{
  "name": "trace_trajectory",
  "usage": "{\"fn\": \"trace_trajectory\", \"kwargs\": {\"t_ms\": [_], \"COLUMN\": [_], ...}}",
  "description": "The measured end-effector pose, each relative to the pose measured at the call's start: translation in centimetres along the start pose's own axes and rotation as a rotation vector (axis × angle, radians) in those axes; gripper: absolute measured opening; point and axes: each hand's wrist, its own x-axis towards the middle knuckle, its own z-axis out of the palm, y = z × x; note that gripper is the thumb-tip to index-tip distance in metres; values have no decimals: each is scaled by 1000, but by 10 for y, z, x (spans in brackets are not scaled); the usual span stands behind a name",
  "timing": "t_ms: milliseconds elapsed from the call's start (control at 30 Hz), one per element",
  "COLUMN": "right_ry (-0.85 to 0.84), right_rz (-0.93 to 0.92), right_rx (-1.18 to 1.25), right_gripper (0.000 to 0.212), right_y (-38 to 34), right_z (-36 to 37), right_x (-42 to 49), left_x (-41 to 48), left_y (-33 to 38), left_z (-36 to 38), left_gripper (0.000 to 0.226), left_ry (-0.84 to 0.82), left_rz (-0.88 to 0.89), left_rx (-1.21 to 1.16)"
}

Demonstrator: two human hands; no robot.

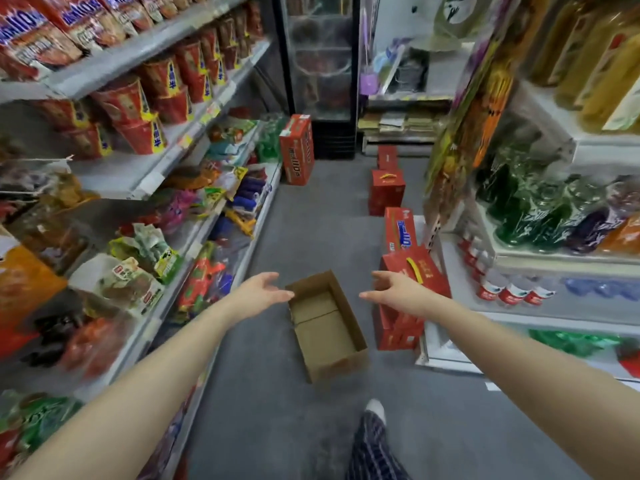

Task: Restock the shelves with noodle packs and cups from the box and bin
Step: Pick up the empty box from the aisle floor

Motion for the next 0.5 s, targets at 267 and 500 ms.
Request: {"fn": "trace_trajectory", "kwargs": {"t_ms": [267,500], "right_ry": [-114,-232], "right_rz": [53,129], "right_rx": [-32,-58], "right_gripper": [84,82], "right_y": [4,7], "right_z": [-28,-48], "right_x": [177,298], "left_x": [138,232], "left_y": [-9,-6], "left_z": [-19,-24], "left_gripper": [77,73], "left_ry": [33,89], "left_rz": [-175,-318], "left_rx": [-74,-186]}}
